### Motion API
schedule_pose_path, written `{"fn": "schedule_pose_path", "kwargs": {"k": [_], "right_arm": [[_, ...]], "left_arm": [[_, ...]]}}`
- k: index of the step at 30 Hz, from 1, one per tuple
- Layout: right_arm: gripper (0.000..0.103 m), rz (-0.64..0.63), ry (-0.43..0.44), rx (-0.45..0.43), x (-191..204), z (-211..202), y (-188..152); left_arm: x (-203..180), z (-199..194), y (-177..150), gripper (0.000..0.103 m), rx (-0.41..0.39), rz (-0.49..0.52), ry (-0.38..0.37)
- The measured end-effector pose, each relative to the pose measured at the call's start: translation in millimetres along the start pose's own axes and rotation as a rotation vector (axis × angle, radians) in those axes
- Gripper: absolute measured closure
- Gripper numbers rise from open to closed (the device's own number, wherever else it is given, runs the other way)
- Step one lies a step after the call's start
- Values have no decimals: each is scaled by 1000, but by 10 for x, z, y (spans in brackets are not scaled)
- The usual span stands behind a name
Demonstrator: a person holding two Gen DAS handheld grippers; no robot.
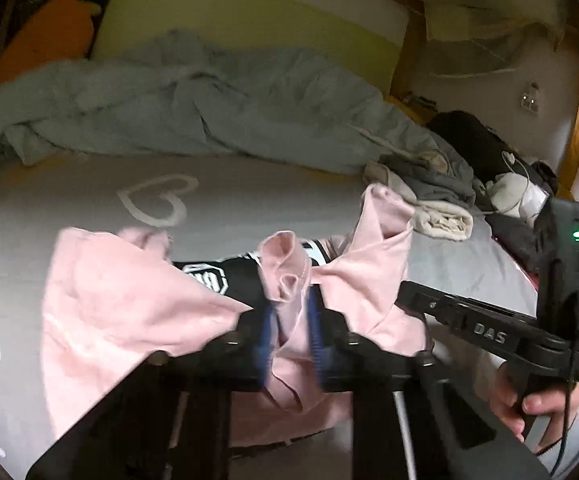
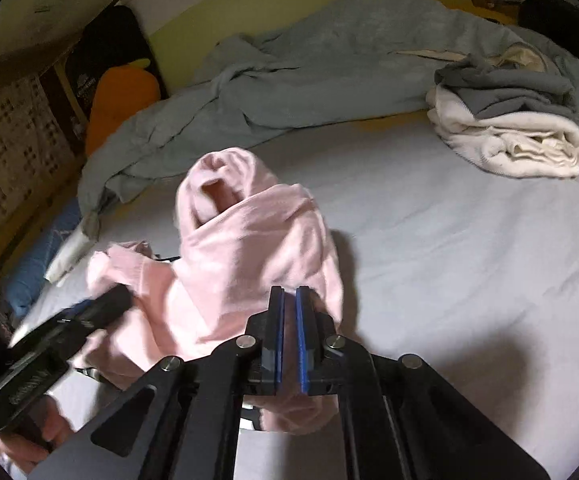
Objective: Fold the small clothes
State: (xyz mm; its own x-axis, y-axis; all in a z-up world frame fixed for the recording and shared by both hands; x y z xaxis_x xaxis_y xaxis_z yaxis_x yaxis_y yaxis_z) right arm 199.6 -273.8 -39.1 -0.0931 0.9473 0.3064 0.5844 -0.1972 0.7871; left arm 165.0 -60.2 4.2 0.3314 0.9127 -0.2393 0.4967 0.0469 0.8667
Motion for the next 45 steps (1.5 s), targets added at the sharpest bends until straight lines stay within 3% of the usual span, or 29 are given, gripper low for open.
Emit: {"fn": "schedule_pose_path", "kwargs": {"k": [3, 6, 9, 13, 17, 20, 23, 26, 32, 38, 40, 45], "right_arm": [[97, 31, -14, 5, -98, 23, -13], [97, 54, 45, -62, -94, -131, 128], [97, -7, 133, -118, 85, -311, 345], [97, -68, 209, -26, 335, -114, 509], [97, -68, 78, 90, 273, 418, 480], [98, -12, 54, 178, 161, 780, 427], [102, 7, 49, 200, 128, 915, 415], [101, -7, 55, 184, 162, 784, 432], [101, -9, 153, 97, 222, 53, 319], [101, -8, 117, 205, 82, 84, -287], [101, 30, 128, 193, 35, 28, -307], [101, -17, 103, 190, 51, -109, -354]], "left_arm": [[92, -139, 13, 92, -46, 5, 46], [189, -144, -47, 92, -22, 12, 56], [281, -66, -162, 92, 19, -9, 76], [366, -16, -212, 90, 36, -62, 70], [454, 22, -276, 86, 64, -108, 97], [467, 57, -347, 86, 88, -134, 106], [486, 45, -353, 86, 85, -150, 96], [509, 36, -358, 86, 85, -167, 84], [530, 22, -353, 86, 79, -168, 79], [495, 14, -356, 84, 75, -147, 88], [473, 9, -357, 83, 74, -131, 100], [454, 3, -350, 81, 72, -118, 112]]}}
Point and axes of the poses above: each gripper's, at about its wrist camera, not at the fingertips, and z roughly the way its jaws point, x to its left, y to its top, the point moved 4 cm from there along z, roughly the way its jaws point, and after that the axes turned 6 degrees about -x, right-handed, at the moved point
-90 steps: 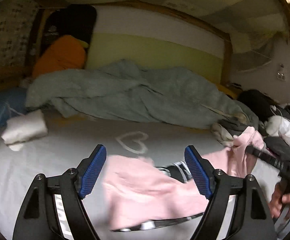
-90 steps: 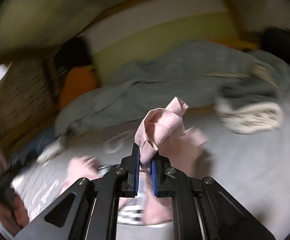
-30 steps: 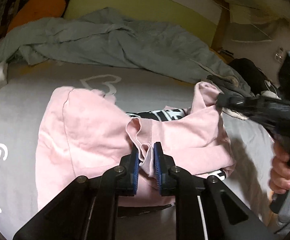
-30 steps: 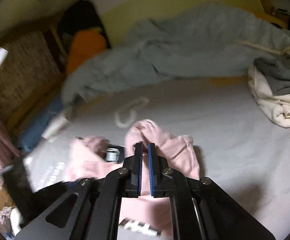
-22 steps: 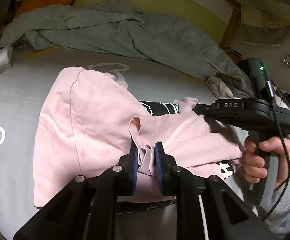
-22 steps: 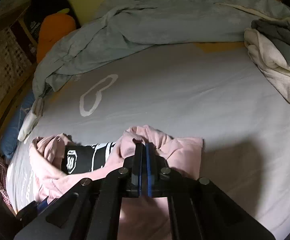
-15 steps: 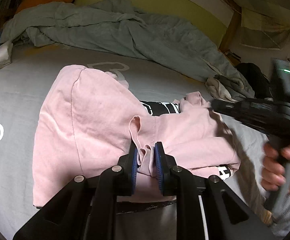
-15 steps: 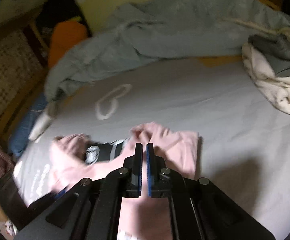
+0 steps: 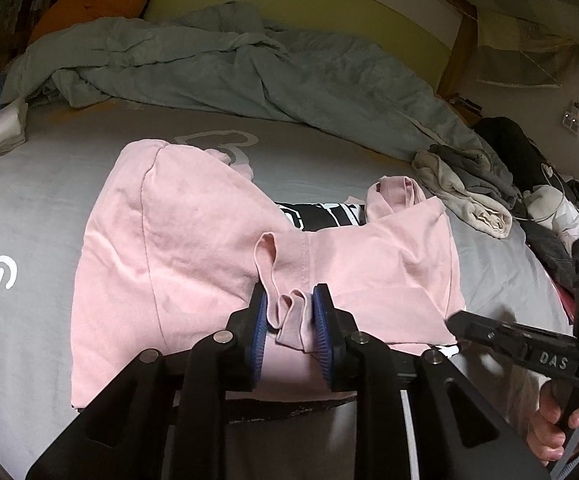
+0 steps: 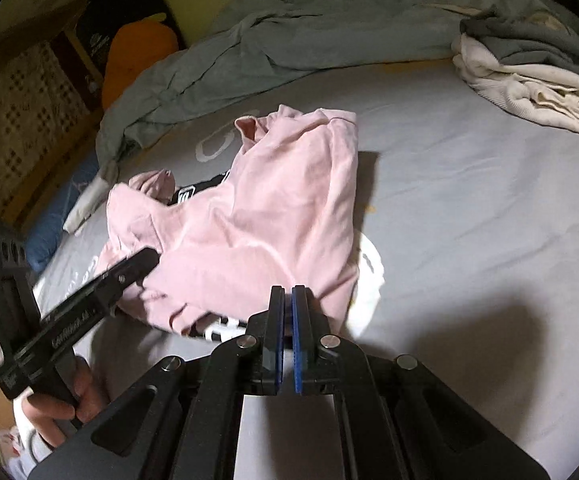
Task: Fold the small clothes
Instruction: 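Open the left tool and release the sleeve onto the folded shirt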
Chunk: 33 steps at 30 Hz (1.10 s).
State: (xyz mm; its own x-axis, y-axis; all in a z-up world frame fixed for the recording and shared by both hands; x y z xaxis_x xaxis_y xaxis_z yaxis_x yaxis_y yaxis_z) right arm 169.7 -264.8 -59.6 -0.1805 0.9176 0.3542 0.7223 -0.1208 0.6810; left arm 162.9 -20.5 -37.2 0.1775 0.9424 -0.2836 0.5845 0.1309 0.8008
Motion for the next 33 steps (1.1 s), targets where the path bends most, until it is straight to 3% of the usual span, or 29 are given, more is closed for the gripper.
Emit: {"fn": "schedule_pose_path", "kwargs": {"k": [3, 5, 7, 9, 11, 17, 20, 24, 25, 27, 29, 33], "right_arm": [[99, -2, -18, -22, -15, -115, -32], [99, -25, -79, -83, -4, -236, -17], [90, -46, -95, -149, 29, -346, 17], [49, -32, -104, -168, 11, -372, 52], [37, 3, -115, -182, -41, -369, 80], [37, 169, -86, -136, -282, -112, 154], [37, 297, -76, -169, -470, 0, 249], [38, 322, -44, -157, -496, 166, 376], [41, 313, -36, -148, -484, 202, 400], [73, 300, 0, -123, -463, 272, 421], [92, 312, 7, -110, -473, 321, 401], [94, 272, -9, -177, -333, 168, 417]], "left_arm": [[-5, -13, -6, 77, -4, 3, 5], [-14, -18, -9, 76, -8, 9, 10], [-19, -7, -9, 76, -5, 14, 16], [-16, -7, -6, 75, -7, 12, 14], [-6, -10, -6, 75, -8, 7, 12], [-2, -10, -10, 74, -7, 5, 10], [-4, -9, -10, 73, -7, 3, 11], [9, -8, -16, 72, -4, 3, 14], [16, -6, -18, 71, -3, 4, 14], [20, 4, -17, 69, 1, 3, 14], [27, 5, -21, 64, 4, 4, 10], [10, -96, 22, 58, -9, 43, 38]]}}
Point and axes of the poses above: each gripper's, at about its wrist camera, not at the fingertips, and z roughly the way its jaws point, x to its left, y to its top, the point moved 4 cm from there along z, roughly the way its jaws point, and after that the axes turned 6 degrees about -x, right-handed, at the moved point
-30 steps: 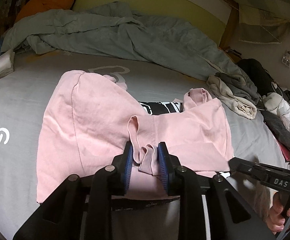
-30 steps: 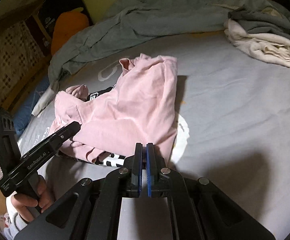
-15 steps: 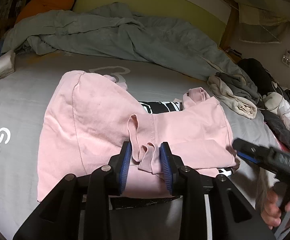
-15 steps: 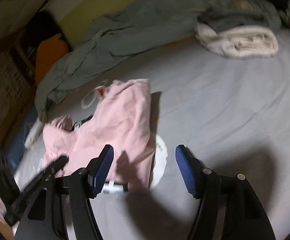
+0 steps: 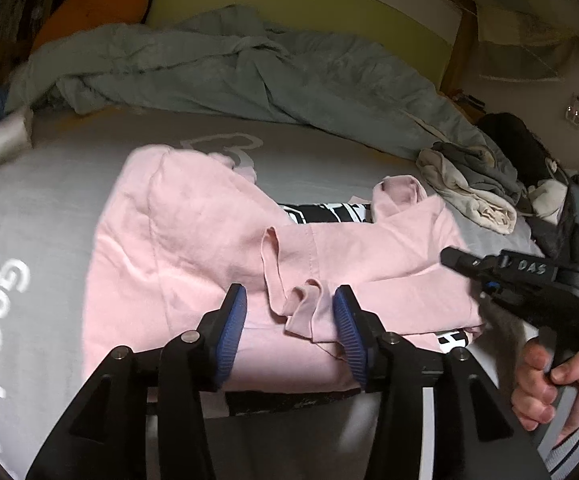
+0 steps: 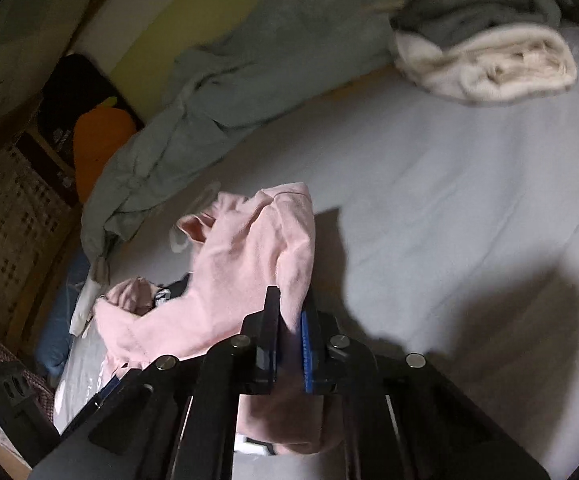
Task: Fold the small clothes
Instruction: 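Open the left tool and release the sleeve onto the folded shirt, then grasp the shirt end with the right tool and fold it over lengthwise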
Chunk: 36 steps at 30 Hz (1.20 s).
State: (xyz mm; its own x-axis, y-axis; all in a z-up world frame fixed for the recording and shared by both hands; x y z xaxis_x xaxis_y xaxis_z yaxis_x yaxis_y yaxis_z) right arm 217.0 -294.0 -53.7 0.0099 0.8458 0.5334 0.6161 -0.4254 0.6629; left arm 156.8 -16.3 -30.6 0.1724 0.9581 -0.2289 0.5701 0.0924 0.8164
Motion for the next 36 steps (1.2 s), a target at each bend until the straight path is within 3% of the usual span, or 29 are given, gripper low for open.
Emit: {"fn": "schedule_pose_path", "kwargs": {"k": [2, 5, 9, 13, 19, 26, 36], "right_arm": [[94, -41, 3, -9, 126, -116, 38], [95, -107, 20, -33, 401, -260, 148], [95, -189, 55, -52, 864, -432, 199], [95, -305, 36, -73, 1405, -437, 150], [95, -305, 31, -45, 2026, -150, -79], [95, -308, 4, -30, 2474, 212, -519], [95, -317, 9, 24, 2602, 565, -1007]], "left_arm": [[-26, -158, 103, 53, -41, 59, 25], [5, -458, 359, 32, -124, 112, 78], [282, -919, 656, 26, -218, 68, 137], [631, -1233, 728, 25, -260, 33, 251], [990, -1357, 624, 27, -242, 39, 306], [1237, -1508, 668, 29, -267, -51, 271], [1471, -1518, 633, 29, -255, -131, 269]]}}
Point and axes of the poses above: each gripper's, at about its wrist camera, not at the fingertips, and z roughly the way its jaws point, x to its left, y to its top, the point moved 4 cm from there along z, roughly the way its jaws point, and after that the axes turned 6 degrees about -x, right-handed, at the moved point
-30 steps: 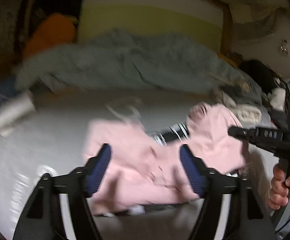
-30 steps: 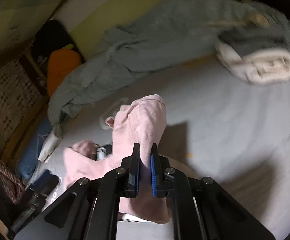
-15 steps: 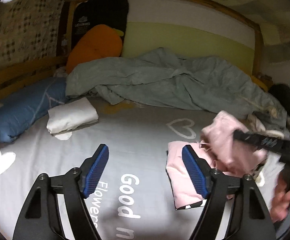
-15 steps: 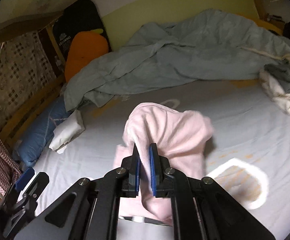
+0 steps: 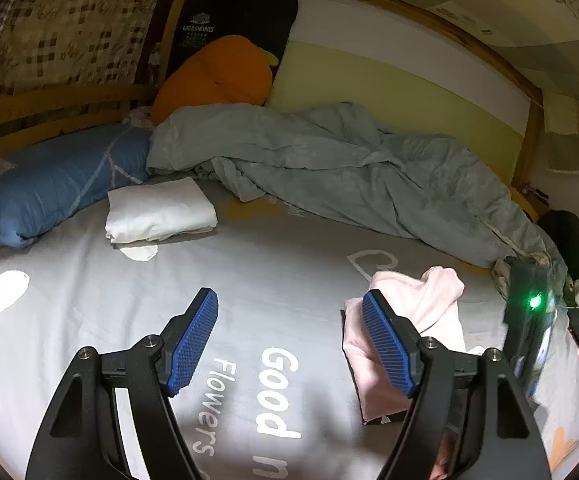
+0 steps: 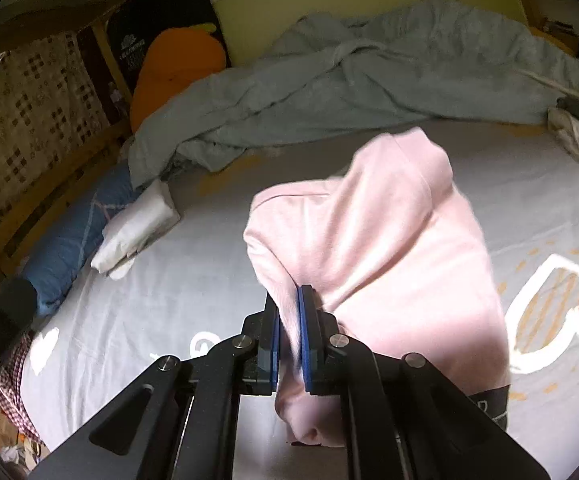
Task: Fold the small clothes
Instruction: 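Grasp the shirt end with the right tool and fold it over lengthwise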
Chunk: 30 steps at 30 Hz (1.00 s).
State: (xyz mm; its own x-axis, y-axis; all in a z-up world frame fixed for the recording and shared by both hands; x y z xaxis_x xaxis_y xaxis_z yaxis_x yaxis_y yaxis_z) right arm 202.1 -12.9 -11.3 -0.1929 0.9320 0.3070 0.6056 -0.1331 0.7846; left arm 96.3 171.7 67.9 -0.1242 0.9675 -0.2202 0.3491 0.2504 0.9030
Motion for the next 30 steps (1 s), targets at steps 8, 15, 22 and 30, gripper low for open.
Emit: {"fn": "schedule_pose_path", "kwargs": {"k": [8, 15, 22, 30], "right_arm": [[56, -130, 142, 82, 43, -239, -178], [45, -110, 172, -68, -289, -1036, -151], [96, -117, 51, -159, -807, -1088, -3], [97, -61, 126, -31, -929, -653, -288]], "left_arm": [[-23, 47, -59, 29, 30, -35, -38], [-119, 146, -177, 29, 87, -66, -100], [-568, 295, -423, 32, 254, -76, -370], [-933, 576, -891, 50, 427, 31, -329]]}}
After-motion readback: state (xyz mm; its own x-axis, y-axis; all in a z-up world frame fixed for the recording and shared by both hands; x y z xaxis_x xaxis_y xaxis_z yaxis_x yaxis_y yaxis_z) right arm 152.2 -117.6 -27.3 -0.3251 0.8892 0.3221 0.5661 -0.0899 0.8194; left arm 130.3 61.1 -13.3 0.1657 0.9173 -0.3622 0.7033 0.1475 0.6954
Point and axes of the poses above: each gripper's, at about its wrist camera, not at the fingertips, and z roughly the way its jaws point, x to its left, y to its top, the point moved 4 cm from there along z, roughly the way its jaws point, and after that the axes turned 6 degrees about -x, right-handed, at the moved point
